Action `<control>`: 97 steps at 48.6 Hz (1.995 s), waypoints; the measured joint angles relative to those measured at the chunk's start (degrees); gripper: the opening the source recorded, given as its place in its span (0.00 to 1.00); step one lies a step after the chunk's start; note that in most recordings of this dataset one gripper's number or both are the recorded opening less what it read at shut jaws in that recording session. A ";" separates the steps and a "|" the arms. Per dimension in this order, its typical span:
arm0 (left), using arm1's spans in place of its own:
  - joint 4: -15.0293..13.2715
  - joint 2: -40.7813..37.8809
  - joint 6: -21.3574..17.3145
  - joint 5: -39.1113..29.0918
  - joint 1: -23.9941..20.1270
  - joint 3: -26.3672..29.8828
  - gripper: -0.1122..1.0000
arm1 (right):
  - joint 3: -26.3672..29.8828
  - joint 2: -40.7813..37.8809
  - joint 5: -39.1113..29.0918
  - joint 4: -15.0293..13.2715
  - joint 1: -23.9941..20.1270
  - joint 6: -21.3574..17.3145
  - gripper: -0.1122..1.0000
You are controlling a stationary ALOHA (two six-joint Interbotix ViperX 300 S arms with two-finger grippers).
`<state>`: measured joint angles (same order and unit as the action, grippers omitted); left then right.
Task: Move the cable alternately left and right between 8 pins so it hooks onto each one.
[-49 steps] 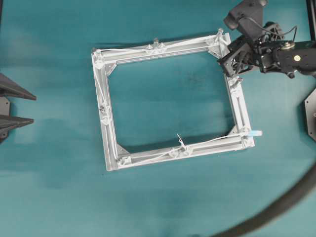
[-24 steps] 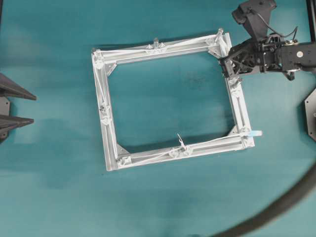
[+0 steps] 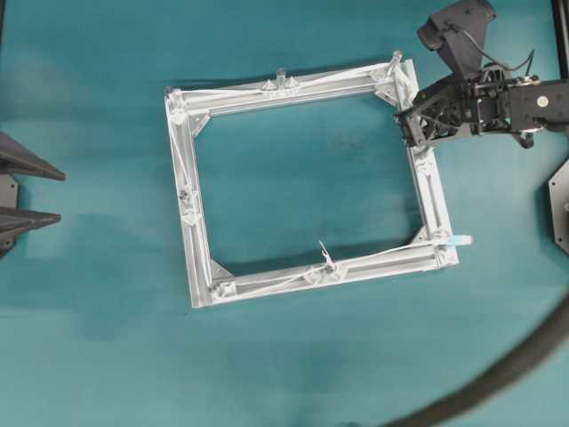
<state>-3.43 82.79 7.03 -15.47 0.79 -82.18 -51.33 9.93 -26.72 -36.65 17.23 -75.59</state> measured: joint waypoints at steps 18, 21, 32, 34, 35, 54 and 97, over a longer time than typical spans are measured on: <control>0.00 0.00 0.00 0.00 0.00 0.00 0.80 | 1.41 0.00 -0.26 2.02 0.00 0.35 0.14; 0.00 0.00 0.00 0.00 0.00 0.00 0.80 | 1.58 -0.09 -0.26 2.64 0.00 0.26 0.27; 0.00 0.00 0.00 0.00 0.00 0.00 0.80 | 1.49 0.00 -1.05 4.04 -0.09 0.18 0.76; 0.00 0.00 0.00 0.00 0.00 0.00 0.80 | 1.41 0.00 -1.14 4.13 0.00 0.09 0.74; 0.00 0.00 0.00 0.00 0.00 0.00 0.80 | 1.41 -0.09 -1.14 4.13 -0.09 0.18 0.74; 0.00 0.00 0.00 0.00 0.00 0.00 0.80 | 1.05 6.50 -0.53 4.13 -1.32 0.79 0.74; 0.00 0.00 0.00 0.00 0.00 0.00 0.80 | -17.67 44.12 19.95 -10.20 -8.00 12.74 0.73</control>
<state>-3.43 82.79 7.03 -15.47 0.79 -82.18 -68.99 54.05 -6.77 -46.85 9.23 -62.84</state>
